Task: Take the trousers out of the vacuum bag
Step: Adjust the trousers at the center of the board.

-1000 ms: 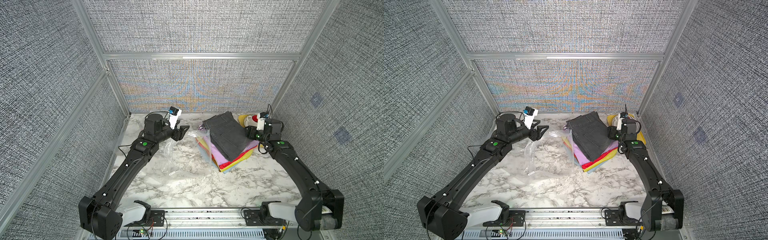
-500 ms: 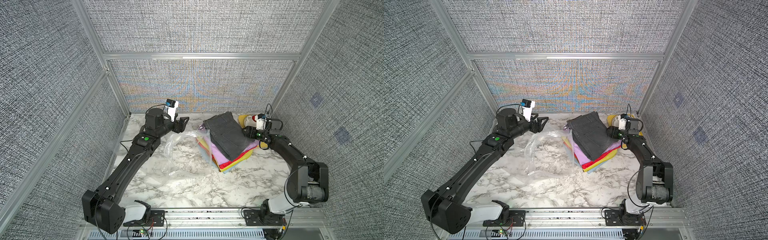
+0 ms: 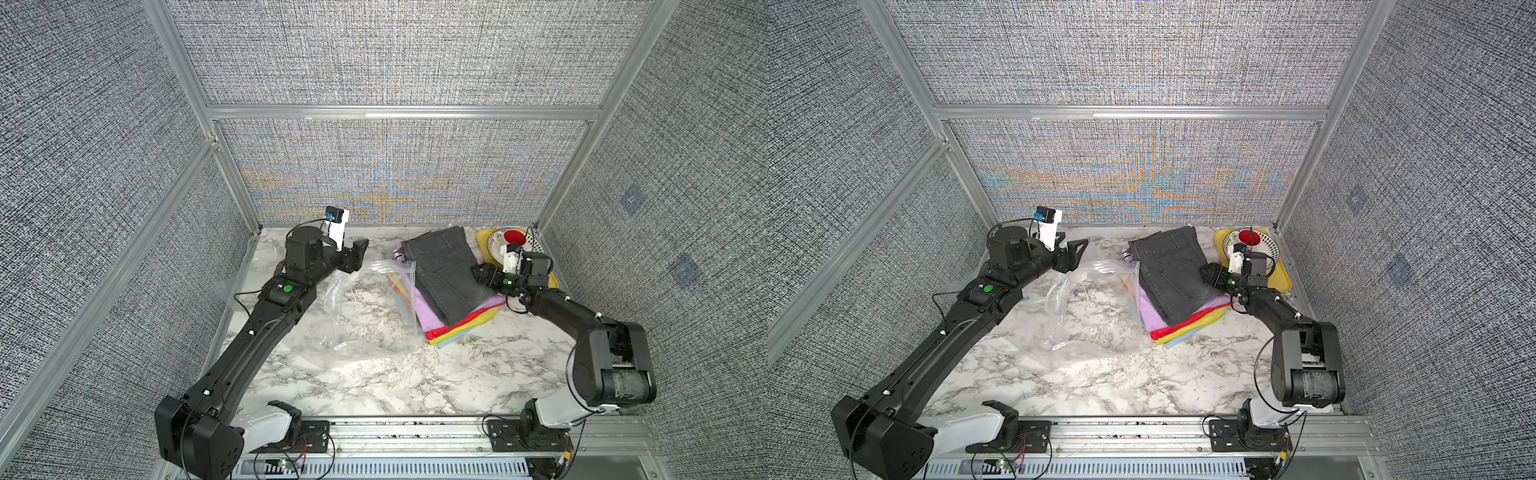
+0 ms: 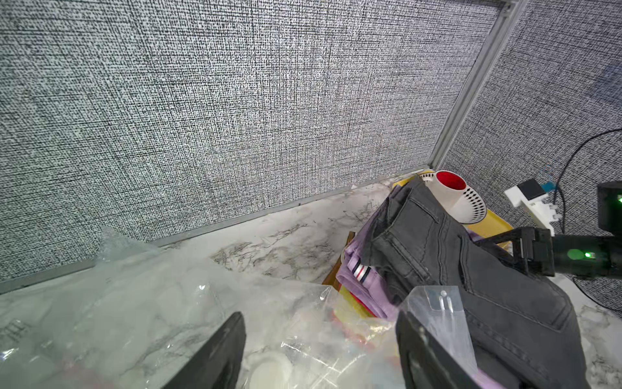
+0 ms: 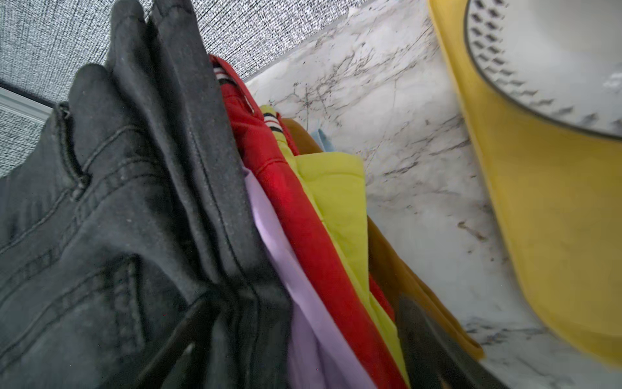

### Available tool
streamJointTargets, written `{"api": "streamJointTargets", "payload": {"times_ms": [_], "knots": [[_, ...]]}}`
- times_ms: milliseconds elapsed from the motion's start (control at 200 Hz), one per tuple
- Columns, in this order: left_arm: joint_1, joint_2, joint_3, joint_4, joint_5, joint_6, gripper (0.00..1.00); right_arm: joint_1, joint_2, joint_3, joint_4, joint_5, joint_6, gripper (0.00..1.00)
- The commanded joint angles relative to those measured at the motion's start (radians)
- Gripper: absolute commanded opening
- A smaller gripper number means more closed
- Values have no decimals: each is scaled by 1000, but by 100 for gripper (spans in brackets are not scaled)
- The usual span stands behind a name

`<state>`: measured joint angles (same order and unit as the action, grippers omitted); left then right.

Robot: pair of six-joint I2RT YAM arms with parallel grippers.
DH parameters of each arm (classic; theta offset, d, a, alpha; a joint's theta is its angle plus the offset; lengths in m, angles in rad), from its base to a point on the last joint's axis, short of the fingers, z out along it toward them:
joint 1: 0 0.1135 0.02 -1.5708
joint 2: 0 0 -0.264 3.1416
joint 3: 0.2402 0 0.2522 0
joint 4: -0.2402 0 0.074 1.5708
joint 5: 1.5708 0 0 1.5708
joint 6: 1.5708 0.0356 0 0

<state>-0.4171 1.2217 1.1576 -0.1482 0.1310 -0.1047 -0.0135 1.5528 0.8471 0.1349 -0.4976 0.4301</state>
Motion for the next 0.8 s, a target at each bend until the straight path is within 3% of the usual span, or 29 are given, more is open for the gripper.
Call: {"api": "streamJointTargets", "payload": {"times_ms": [0, 190, 445, 536, 671, 796], "knots": [[1, -3, -4, 16, -36, 1, 73, 48, -13, -28, -58, -61, 107, 88], [0, -8, -16, 12, -48, 4, 73, 149, -23, -74, 11, -21, 252, 88], [1, -24, -31, -11, -101, 23, 73, 225, -59, -66, 1, 37, 307, 87], [2, -31, -37, -11, -123, 32, 73, 227, -87, -55, -43, 64, 278, 87], [8, -40, -50, 3, -196, 73, 74, 220, -124, 33, -188, 212, 138, 88], [69, -28, -56, 15, -248, 85, 78, 179, -140, 142, -270, 289, 19, 92]]}}
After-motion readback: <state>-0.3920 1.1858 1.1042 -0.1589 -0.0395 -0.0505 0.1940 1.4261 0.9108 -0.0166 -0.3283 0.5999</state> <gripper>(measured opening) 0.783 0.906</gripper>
